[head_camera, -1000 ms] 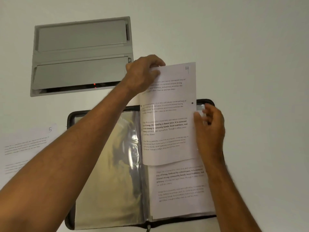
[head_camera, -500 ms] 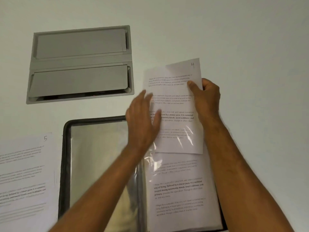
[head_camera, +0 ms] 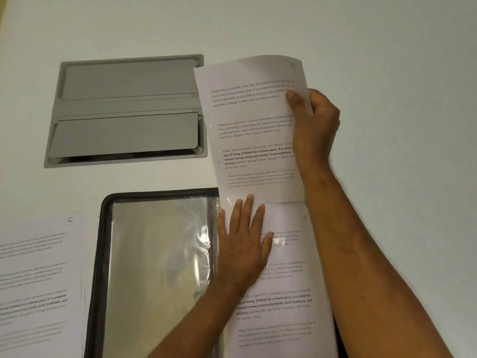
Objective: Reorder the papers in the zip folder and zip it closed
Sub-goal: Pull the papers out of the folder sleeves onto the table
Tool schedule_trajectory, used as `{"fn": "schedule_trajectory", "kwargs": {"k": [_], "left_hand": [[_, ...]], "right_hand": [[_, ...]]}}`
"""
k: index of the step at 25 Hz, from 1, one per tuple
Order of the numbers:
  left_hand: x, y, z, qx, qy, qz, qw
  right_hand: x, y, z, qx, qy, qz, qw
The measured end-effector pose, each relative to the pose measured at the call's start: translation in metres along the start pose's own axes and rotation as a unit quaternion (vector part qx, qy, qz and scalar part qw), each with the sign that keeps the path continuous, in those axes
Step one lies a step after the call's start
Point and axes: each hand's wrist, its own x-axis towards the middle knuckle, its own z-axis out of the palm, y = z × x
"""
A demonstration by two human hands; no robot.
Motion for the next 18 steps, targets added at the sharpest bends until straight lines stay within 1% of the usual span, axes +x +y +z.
{"fn": "schedule_trajectory", "kwargs": {"k": [4,6,7,8,9,10,11,12,13,14,15,16,17,18], "left_hand": [[-0.003,-0.002,0.000,-0.042,0.007,0.007,0.999],[-0.002,-0.006,-0.005,-0.125,0.014,-0.025,0.992],[0.000,-0.008,-0.009,-0.186,0.026,-0.051,0.981],[0.002,-0.010,-0.019,-0.261,0.046,-0.086,0.960],[0.005,-0.012,-0.030,-0.348,0.070,-0.132,0.926],[0.008,-0.014,-0.043,-0.443,0.094,-0.191,0.871],[0.011,-0.018,-0.056,-0.536,0.109,-0.251,0.799],[0.015,-0.024,-0.070,-0.621,0.117,-0.297,0.716],[0.017,-0.033,-0.082,-0.693,0.122,-0.329,0.630],[0.016,-0.043,-0.091,-0.745,0.123,-0.352,0.553],[0.012,-0.053,-0.100,-0.783,0.121,-0.362,0.491],[0.004,-0.060,-0.109,-0.808,0.120,-0.365,0.446],[-0.005,-0.065,-0.117,-0.821,0.123,-0.365,0.421],[-0.019,-0.071,-0.124,-0.825,0.129,-0.362,0.414]], "right_hand": [[-0.003,-0.029,0.002,0.055,0.010,-0.045,0.997],[-0.004,-0.042,0.001,0.092,0.014,-0.051,0.994],[-0.006,-0.047,0.000,0.105,0.016,-0.046,0.993],[-0.009,-0.051,-0.001,0.116,0.018,-0.035,0.992],[-0.012,-0.054,-0.003,0.130,0.021,-0.016,0.991],[-0.017,-0.054,-0.005,0.146,0.021,0.010,0.989],[-0.022,-0.054,-0.007,0.165,0.018,0.043,0.985],[-0.027,-0.054,-0.009,0.186,0.010,0.077,0.979],[-0.035,-0.055,-0.010,0.208,0.001,0.112,0.972],[-0.043,-0.055,-0.010,0.222,-0.003,0.144,0.964],[-0.052,-0.056,-0.009,0.227,-0.006,0.170,0.959],[-0.062,-0.055,-0.006,0.222,-0.010,0.188,0.957],[-0.072,-0.054,-0.002,0.211,-0.019,0.200,0.957],[-0.085,-0.053,0.005,0.198,-0.033,0.208,0.957]]}}
